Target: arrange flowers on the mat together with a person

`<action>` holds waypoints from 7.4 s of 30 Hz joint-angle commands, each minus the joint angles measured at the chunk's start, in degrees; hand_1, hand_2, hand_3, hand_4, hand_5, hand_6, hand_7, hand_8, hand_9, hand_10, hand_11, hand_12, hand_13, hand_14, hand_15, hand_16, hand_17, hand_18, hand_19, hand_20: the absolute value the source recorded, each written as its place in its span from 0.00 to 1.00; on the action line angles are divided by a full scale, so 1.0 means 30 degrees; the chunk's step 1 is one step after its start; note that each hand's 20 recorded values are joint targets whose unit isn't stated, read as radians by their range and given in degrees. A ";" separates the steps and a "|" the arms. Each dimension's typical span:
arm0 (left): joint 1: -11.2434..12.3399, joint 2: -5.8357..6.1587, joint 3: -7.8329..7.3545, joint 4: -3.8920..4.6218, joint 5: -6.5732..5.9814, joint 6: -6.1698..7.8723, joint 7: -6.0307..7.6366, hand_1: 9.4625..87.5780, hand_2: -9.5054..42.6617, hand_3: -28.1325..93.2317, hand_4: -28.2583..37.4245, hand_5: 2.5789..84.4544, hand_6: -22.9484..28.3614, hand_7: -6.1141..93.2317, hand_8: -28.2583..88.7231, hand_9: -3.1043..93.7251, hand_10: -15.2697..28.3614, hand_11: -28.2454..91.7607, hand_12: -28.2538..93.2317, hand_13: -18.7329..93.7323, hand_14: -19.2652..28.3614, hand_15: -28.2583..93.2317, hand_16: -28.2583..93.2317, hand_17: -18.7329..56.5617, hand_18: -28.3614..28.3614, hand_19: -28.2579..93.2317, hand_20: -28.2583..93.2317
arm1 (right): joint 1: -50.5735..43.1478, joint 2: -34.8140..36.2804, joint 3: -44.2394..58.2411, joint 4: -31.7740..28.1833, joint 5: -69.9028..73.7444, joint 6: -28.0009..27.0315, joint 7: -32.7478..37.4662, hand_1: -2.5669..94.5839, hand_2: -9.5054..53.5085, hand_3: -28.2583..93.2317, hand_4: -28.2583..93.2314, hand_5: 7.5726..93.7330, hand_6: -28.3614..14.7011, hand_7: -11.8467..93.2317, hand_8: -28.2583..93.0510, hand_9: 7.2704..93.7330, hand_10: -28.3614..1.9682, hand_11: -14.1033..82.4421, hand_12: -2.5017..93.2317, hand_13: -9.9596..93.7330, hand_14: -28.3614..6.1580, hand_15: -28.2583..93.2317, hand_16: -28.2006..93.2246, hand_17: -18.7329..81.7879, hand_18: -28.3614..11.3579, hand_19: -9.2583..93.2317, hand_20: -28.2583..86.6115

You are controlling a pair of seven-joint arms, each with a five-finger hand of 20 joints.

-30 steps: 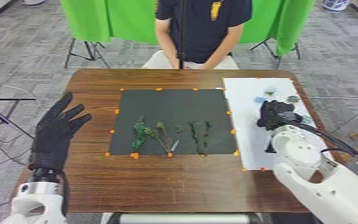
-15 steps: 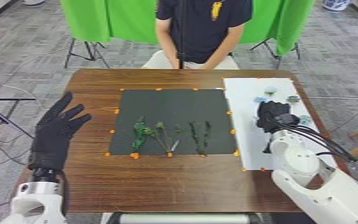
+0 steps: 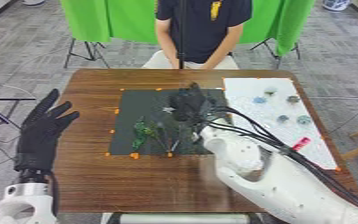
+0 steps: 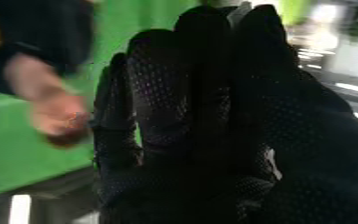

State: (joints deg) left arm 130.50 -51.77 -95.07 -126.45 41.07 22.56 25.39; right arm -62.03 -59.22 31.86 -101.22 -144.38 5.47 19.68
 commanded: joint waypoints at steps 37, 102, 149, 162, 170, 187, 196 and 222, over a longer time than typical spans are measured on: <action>-0.4957 -0.0354 0.1791 0.1742 0.1288 -0.2229 -0.1974 0.20 0.25 0.91 0.07 0.37 0.52 0.20 0.16 0.39 0.72 0.41 0.31 0.41 0.93 0.60 0.18 0.13 0.91 0.62 0.35 | 0.1467 -0.5323 -0.3363 0.3017 -0.4033 -0.4947 -0.0188 0.48 0.00 0.80 0.00 0.69 0.77 0.30 0.13 0.73 0.57 0.63 0.27 0.72 0.58 0.79 0.39 0.38 0.21 0.83 0.53; -0.0110 -0.0301 0.0947 0.0476 0.0009 0.0098 -0.0545 0.19 0.25 0.91 0.06 0.39 0.49 0.18 0.16 0.40 0.71 0.39 0.31 0.41 0.93 0.60 0.18 0.12 0.90 0.60 0.35 | -1.7966 -0.0404 2.0140 -0.5983 2.9262 -0.1246 -0.4494 0.17 0.33 0.87 0.00 0.32 0.79 0.25 0.13 0.39 0.54 0.20 0.17 0.43 0.30 0.41 0.38 0.22 0.14 0.56 0.39; 0.0183 -0.0039 0.1160 0.0204 0.0046 0.0407 0.0109 0.20 0.25 0.91 0.07 0.38 0.51 0.18 0.16 0.41 0.73 0.41 0.31 0.41 0.93 0.60 0.18 0.12 0.90 0.61 0.35 | -1.7397 -0.0385 1.9717 -0.5624 2.9266 -0.1085 -0.4100 0.19 0.31 0.87 0.00 0.33 0.78 0.25 0.13 0.40 0.52 0.22 0.17 0.46 0.30 0.44 0.37 0.23 0.12 0.58 0.39; 0.0154 0.0213 0.1278 0.0090 0.0029 0.0677 0.0270 0.20 0.26 0.91 0.08 0.38 0.51 0.19 0.16 0.41 0.73 0.42 0.31 0.41 0.93 0.61 0.18 0.12 0.90 0.61 0.35 | -1.7283 -0.0354 1.9473 -0.5602 2.9185 -0.1054 -0.4037 0.19 0.30 0.87 0.00 0.34 0.77 0.26 0.13 0.40 0.52 0.23 0.17 0.46 0.30 0.46 0.36 0.23 0.13 0.58 0.40; 0.0045 0.0088 0.1289 0.0209 0.0084 0.0524 0.0109 0.20 0.26 0.91 0.07 0.38 0.52 0.19 0.16 0.41 0.73 0.42 0.31 0.41 0.93 0.61 0.18 0.12 0.90 0.61 0.35 | -1.7107 -0.0265 1.9450 -0.5629 2.9169 -0.1115 -0.4120 0.20 0.29 0.88 0.00 0.34 0.77 0.26 0.13 0.41 0.52 0.23 0.17 0.47 0.30 0.46 0.36 0.23 0.13 0.58 0.40; 0.0103 0.0553 0.1460 0.0083 -0.0311 0.1063 0.0536 0.20 0.26 0.91 0.08 0.38 0.52 0.19 0.16 0.41 0.73 0.42 0.31 0.41 0.93 0.61 0.18 0.12 0.90 0.61 0.35 | -1.6122 0.3532 2.2551 -0.5681 2.6324 0.2101 -0.3700 0.26 0.19 0.87 0.01 0.42 0.72 0.28 0.12 0.51 0.40 0.40 0.19 0.58 0.35 0.71 0.33 0.34 0.06 0.75 0.47; 0.0110 0.0384 0.1375 0.0047 -0.0094 0.0902 0.0211 0.20 0.26 0.91 0.08 0.38 0.52 0.19 0.16 0.41 0.73 0.42 0.31 0.41 0.93 0.61 0.18 0.13 0.90 0.61 0.35 | -1.6138 0.5654 2.2565 -0.4803 2.1214 0.3921 0.0277 0.29 0.15 0.85 0.01 0.45 0.69 0.29 0.12 0.53 0.39 0.63 0.22 0.63 0.36 0.86 0.35 0.40 0.08 0.85 0.53; -0.0142 0.0248 0.1460 0.0102 -0.0185 0.0904 0.0103 0.21 0.26 0.91 0.08 0.38 0.52 0.19 0.16 0.41 0.74 0.43 0.31 0.41 0.93 0.61 0.18 0.13 0.90 0.61 0.35 | -1.1019 0.6644 1.5454 0.1159 0.6305 -0.0160 0.5135 0.31 0.04 0.84 0.01 0.44 0.71 0.32 0.12 0.55 0.44 0.67 0.21 0.66 0.46 0.85 0.35 0.38 0.12 0.84 0.52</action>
State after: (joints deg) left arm 129.80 -50.41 -90.61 -126.12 40.65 24.97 26.10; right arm -97.17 -38.99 80.27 -99.09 -123.91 6.62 33.98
